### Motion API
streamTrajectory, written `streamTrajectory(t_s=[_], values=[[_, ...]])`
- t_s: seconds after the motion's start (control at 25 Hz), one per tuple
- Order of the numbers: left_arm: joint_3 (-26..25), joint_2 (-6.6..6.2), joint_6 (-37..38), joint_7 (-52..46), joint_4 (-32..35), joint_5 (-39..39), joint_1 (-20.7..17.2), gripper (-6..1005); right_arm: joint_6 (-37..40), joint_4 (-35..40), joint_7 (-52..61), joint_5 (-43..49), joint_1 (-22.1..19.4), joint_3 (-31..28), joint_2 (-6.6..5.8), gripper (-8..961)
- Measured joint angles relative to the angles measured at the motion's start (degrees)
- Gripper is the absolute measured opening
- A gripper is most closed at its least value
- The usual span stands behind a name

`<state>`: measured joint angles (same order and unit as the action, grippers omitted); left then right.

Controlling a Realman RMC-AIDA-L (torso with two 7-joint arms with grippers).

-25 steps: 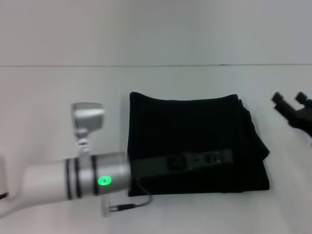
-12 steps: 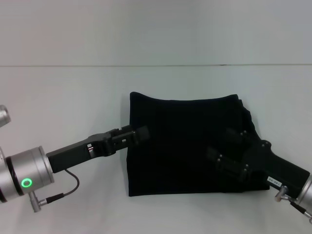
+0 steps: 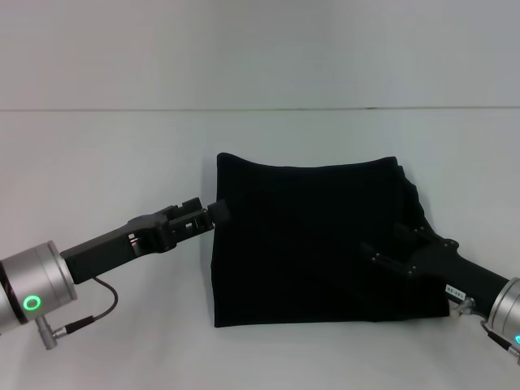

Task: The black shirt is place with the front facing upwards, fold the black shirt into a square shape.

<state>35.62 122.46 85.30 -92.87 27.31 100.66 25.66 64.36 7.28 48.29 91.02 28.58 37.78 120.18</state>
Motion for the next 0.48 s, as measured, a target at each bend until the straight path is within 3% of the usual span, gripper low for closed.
streamTrajectory(t_s=[0.48], values=[[-0.02, -0.04, -1.31, 0.13, 0.02, 0.30, 0.03, 911, -1.94, 0.66, 0.76, -0.31, -0.37, -7.08, -0.25, 827]])
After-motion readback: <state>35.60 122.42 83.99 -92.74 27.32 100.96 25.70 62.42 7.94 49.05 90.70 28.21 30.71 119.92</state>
